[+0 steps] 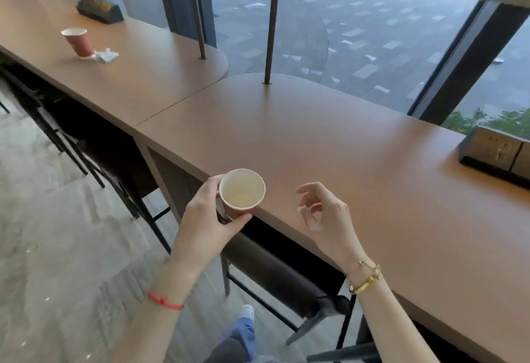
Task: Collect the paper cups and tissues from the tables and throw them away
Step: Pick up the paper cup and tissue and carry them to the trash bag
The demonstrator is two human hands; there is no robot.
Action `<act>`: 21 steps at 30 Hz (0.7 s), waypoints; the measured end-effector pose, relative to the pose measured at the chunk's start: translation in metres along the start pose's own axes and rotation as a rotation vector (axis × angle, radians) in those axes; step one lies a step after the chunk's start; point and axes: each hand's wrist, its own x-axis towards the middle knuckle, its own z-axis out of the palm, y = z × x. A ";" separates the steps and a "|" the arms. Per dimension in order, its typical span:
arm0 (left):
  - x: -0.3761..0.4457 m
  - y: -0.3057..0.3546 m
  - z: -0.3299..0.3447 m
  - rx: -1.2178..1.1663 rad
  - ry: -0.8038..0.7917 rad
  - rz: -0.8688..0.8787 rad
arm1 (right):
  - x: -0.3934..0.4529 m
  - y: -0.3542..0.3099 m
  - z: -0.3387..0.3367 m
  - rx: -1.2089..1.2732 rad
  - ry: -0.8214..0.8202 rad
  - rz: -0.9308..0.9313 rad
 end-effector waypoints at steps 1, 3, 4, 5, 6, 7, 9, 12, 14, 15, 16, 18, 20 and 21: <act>-0.015 -0.001 -0.004 0.015 0.017 -0.016 | -0.005 -0.003 0.002 0.006 -0.034 -0.024; -0.044 -0.003 -0.014 0.049 0.048 -0.059 | -0.016 -0.010 0.007 0.021 -0.107 -0.065; -0.059 -0.003 -0.019 0.062 0.069 -0.086 | -0.022 -0.014 0.011 0.029 -0.143 -0.083; -0.074 -0.004 -0.024 0.073 0.094 -0.113 | -0.027 -0.019 0.015 0.036 -0.178 -0.103; -0.089 -0.004 -0.029 0.081 0.122 -0.142 | -0.033 -0.023 0.019 0.045 -0.216 -0.125; -0.104 -0.004 -0.034 0.087 0.151 -0.171 | -0.038 -0.028 0.024 0.055 -0.258 -0.147; -0.133 -0.006 -0.044 0.101 0.221 -0.225 | -0.049 -0.039 0.035 0.084 -0.342 -0.193; -0.181 -0.008 -0.057 0.118 0.343 -0.323 | -0.067 -0.059 0.055 0.149 -0.471 -0.261; -0.214 -0.007 -0.064 0.135 0.427 -0.398 | -0.080 -0.074 0.070 0.192 -0.556 -0.291; -0.232 -0.007 -0.069 0.144 0.469 -0.440 | -0.087 -0.083 0.077 0.213 -0.602 -0.301; -0.250 -0.006 -0.073 0.149 0.509 -0.483 | -0.094 -0.091 0.085 0.233 -0.652 -0.310; -0.282 -0.003 -0.079 0.166 0.581 -0.555 | -0.108 -0.108 0.100 0.273 -0.746 -0.339; -0.315 0.000 -0.086 0.197 0.653 -0.621 | -0.124 -0.127 0.116 0.296 -0.823 -0.391; -0.336 0.003 -0.090 0.208 0.693 -0.664 | -0.136 -0.138 0.125 0.301 -0.864 -0.420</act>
